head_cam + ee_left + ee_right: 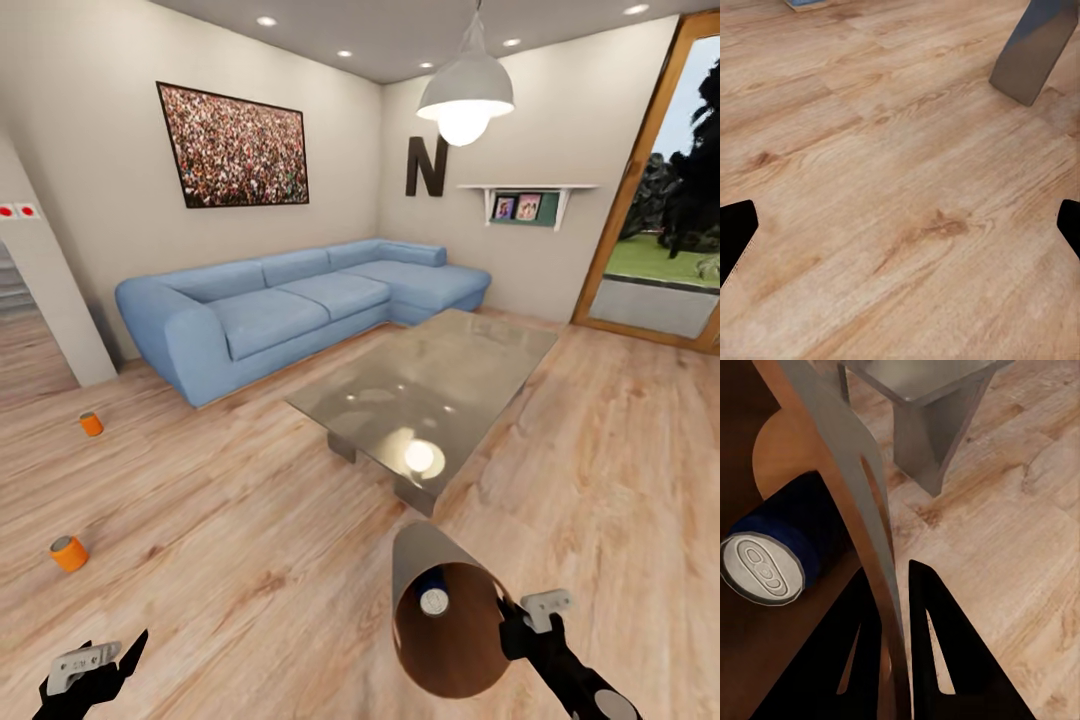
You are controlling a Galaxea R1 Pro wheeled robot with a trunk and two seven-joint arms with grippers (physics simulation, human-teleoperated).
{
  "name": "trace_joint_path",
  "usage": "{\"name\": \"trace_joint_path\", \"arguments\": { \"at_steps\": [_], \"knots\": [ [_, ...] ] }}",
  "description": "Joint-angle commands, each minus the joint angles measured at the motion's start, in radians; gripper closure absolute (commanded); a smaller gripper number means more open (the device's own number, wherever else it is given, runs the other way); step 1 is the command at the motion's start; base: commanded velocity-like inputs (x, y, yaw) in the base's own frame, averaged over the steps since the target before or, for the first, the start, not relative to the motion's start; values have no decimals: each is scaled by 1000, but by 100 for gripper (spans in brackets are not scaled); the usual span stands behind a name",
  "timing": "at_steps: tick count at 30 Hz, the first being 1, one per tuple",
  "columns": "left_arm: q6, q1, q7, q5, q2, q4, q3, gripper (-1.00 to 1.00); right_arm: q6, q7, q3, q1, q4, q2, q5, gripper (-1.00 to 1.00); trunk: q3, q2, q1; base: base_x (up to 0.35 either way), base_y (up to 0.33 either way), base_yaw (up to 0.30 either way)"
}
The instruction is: Put the three can of soda from the living room inside the tash can in the kitchen.
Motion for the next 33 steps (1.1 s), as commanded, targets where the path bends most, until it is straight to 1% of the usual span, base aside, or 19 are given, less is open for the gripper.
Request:
{"name": "trace_joint_path", "arguments": {
  "at_steps": [1, 4, 10, 12, 13, 16, 17, 22, 23, 24, 25, 27, 28, 31, 33],
  "knots": [
    [0, 0, 0, 0, 0, 0, 0, -100, 1, 6, 4, 0, -2, 0, -10, 100, -1, 0, 0, 305, 23, 156],
    [-1, 0, -1, 0, -1, 0, 0, -100, 2, -2, 29, 0, -4, 1, -10, 100, -5, 0, 0, 315, 12, 156],
    [-1, 0, -3, 0, -2, 0, 0, -100, 3, -8, 48, 0, -3, 2, -9, 100, -12, 0, 0, 323, 3, 156],
    [-1, 0, -4, 0, -3, 0, 0, -100, 4, -10, 71, -1, -4, 3, -9, 100, -14, 0, 0, 325, 1, 156],
    [0, 0, -4, 0, -3, 0, 0, -100, 6, -12, 102, -1, -6, 3, -9, 100, -15, 0, 0, 326, 0, 156],
    [0, 0, -4, 0, -3, 0, 0, -100, 7, -13, 124, -1, -6, 4, -8, 100, -19, 0, 0, 324, 21, 156],
    [0, 0, -5, 0, -3, 0, 0, -100, 8, -14, 135, -1, -6, 7, -8, 100, -20, 0, 0, 310, 79, 155],
    [0, 0, -5, -1, -3, 0, -1, -100, 8, -14, 161, -1, -6, 24, -6, 100, -24, 0, 0, 241, 152, 109],
    [0, 0, -5, -1, -3, 0, 0, -100, 9, -15, 183, -1, -5, 27, -4, 100, -24, 0, 0, 146, 228, 41],
    [0, 0, -5, -1, -3, 0, -1, -100, 9, -17, 196, -1, -5, 29, -4, 100, -25, 0, 0, 134, 237, 33],
    [0, 0, -5, -2, -3, 0, -1, -100, 9, -29, 224, -1, -4, 31, -4, 100, -25, 0, 0, 116, 251, 21],
    [0, 0, -5, -2, -3, 0, -1, -100, 9, -52, 250, -1, -4, 32, -4, 100, -25, 0, 0, 103, 257, 15],
    [0, 0, -5, -2, -3, 1, 0, -100, 10, -77, 269, -1, -3, 33, -5, 100, -25, 0, 0, 66, 266, 9],
    [0, 0, -5, -2, -3, 1, 0, -100, 10, -110, 293, -1, -2, 33, -6, 100, -25, 0, 0, 41, 272, 5],
    [1, 0, -5, -2, -3, 0, 0, -100, 10, -122, 303, -1, -1, 33, -7, 100, -25, 0, 0, 18, 279, 2]
  ]
}}
